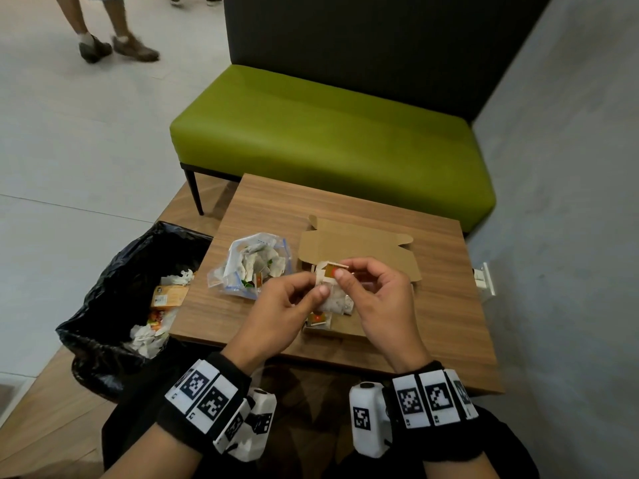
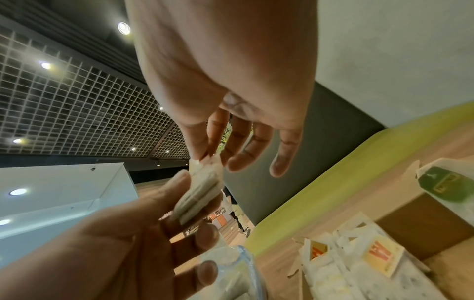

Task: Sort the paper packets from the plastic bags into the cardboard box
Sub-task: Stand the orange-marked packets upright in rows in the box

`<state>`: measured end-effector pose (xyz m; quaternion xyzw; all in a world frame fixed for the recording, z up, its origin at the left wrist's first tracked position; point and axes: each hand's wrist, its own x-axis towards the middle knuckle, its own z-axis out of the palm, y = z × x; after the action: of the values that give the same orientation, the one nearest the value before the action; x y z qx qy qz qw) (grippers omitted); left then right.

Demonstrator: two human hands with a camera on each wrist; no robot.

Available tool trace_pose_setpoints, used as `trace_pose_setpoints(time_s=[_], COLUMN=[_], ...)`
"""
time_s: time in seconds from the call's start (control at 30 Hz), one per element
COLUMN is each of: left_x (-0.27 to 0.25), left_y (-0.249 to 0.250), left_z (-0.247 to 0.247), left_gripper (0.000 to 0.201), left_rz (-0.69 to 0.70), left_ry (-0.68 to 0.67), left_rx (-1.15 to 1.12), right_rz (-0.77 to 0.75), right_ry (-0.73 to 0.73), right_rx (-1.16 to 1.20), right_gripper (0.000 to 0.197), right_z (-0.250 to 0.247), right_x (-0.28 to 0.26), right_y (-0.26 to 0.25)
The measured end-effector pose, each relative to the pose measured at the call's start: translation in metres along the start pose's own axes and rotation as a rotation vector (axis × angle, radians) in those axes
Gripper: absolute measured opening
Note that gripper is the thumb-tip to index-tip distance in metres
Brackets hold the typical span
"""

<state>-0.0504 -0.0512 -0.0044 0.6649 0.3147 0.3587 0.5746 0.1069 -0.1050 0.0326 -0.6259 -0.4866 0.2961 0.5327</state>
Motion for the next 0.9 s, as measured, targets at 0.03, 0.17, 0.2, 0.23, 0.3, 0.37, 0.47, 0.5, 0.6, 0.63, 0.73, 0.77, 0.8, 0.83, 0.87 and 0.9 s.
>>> trace_pose_setpoints(time_s=[0.03, 0.17, 0.2, 0.23, 0.3, 0.37, 0.47, 0.5, 0.6, 0.63, 0.73, 0.77, 0.8, 0.83, 0.87, 0.9], left_x=[0.000, 0.000, 0.000, 0.001, 0.001, 0.001, 0.001, 0.001, 0.001, 0.001, 0.002, 0.003, 0.003, 0.003, 0.004, 0.004], left_y=[0.000, 0.000, -0.001, -0.002, -0.002, -0.001, 0.001, 0.001, 0.002, 0.002, 0.003, 0.004, 0.004, 0.004, 0.004, 0.004], left_z=[0.000, 0.002, 0.002, 0.002, 0.002, 0.001, 0.001, 0.002, 0.004, 0.004, 0.004, 0.003, 0.003, 0.003, 0.003, 0.004], left_gripper=[0.025, 0.035, 0.036, 0.035, 0.030, 0.027, 0.017, 0.017, 0.027, 0.029, 0.029, 0.028, 0.026, 0.024, 0.022, 0.021], left_rz=[0.003, -0.001, 0.000, 0.002, 0.005, 0.010, 0.023, 0.021, 0.016, 0.016, 0.019, 0.012, 0.007, 0.005, 0.004, 0.003], left_ry=[-0.006, -0.020, -0.021, -0.020, -0.013, -0.013, 0.018, 0.032, 0.056, 0.061, 0.077, 0.079, 0.082, 0.085, 0.086, 0.081], left_rx=[-0.003, 0.022, 0.048, 0.066, 0.074, 0.080, 0.089, 0.087, 0.066, 0.062, 0.056, 0.053, 0.053, 0.059, 0.067, 0.069], right_rz=[0.009, 0.010, 0.009, -0.001, -0.038, -0.068, -0.095, -0.105, -0.146, -0.156, -0.121, -0.103, -0.084, -0.060, -0.030, -0.010], right_ry=[0.008, 0.051, 0.060, 0.061, 0.040, 0.008, -0.005, -0.004, 0.002, -0.004, -0.057, -0.061, -0.057, -0.047, -0.038, -0.032], right_rx=[0.013, 0.017, 0.001, -0.028, -0.125, -0.209, -0.294, -0.318, -0.347, -0.349, -0.315, -0.296, -0.271, -0.233, -0.182, -0.139], right_gripper=[0.014, 0.019, 0.023, 0.025, 0.020, 0.014, 0.014, 0.013, 0.010, 0.010, 0.013, 0.015, 0.018, 0.020, 0.021, 0.019], right_z=[0.001, 0.003, 0.003, 0.003, 0.002, 0.000, -0.002, -0.002, -0.002, -0.003, -0.004, -0.005, -0.006, -0.007, -0.008, -0.009], right_x=[0.000, 0.000, -0.001, -0.002, -0.004, -0.005, -0.004, -0.004, -0.004, -0.005, -0.004, -0.004, -0.004, -0.004, -0.003, -0.003], right_y=[0.000, 0.000, 0.000, 0.000, -0.001, -0.001, 0.004, 0.005, 0.005, 0.006, 0.006, 0.006, 0.005, 0.005, 0.004, 0.003])
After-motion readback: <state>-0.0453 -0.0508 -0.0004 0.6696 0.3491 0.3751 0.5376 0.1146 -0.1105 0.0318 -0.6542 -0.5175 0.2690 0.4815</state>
